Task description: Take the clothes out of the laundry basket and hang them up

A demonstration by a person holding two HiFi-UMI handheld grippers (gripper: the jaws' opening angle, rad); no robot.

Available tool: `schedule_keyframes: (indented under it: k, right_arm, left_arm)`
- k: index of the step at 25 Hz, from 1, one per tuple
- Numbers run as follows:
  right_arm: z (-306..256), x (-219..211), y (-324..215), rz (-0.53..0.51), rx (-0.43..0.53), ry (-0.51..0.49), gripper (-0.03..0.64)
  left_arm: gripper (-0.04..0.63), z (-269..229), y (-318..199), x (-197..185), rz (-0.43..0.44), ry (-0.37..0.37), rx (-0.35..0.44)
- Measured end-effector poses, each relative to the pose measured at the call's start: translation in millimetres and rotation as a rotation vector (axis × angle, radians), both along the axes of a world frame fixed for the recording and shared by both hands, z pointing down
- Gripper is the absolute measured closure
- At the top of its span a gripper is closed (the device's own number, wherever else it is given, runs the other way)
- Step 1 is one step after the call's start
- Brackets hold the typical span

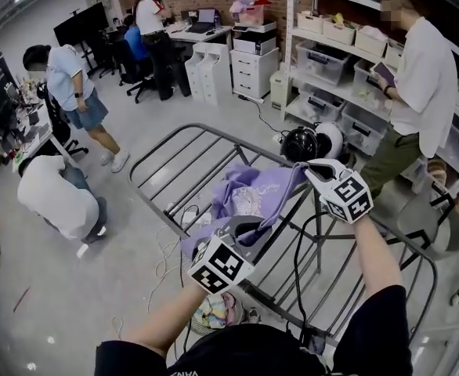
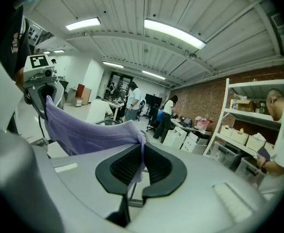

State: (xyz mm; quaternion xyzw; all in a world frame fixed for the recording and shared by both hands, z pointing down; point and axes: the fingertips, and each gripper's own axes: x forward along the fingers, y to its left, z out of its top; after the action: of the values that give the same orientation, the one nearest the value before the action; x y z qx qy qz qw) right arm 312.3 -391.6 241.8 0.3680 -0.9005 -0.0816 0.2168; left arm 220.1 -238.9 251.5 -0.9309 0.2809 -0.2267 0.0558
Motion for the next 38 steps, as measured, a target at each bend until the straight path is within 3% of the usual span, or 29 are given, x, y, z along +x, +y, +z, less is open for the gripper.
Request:
schedule_keyframes:
  k: [9,20,26,38]
  right_arm:
    - [81,33,29,0.034,-0.132,0.108,0.591]
    - [112,24,29,0.05,-0.177,0.144,0.583]
    - [119,23,6,0.158,-0.225,0.212,0.561]
    - [127,48,10,0.19,-0.347,0.332,0.452]
  left_arm:
    - [0.569,68,19,20,0.018,-0.055,-0.14]
    - [0.568,110,25,7,-0.045,-0.118,-0.187]
    - [0.548,119,30,-6,-0.049,-0.122,-0.233]
    - [0.495,110,-33,-112,-0.32,-0.131,-0.176]
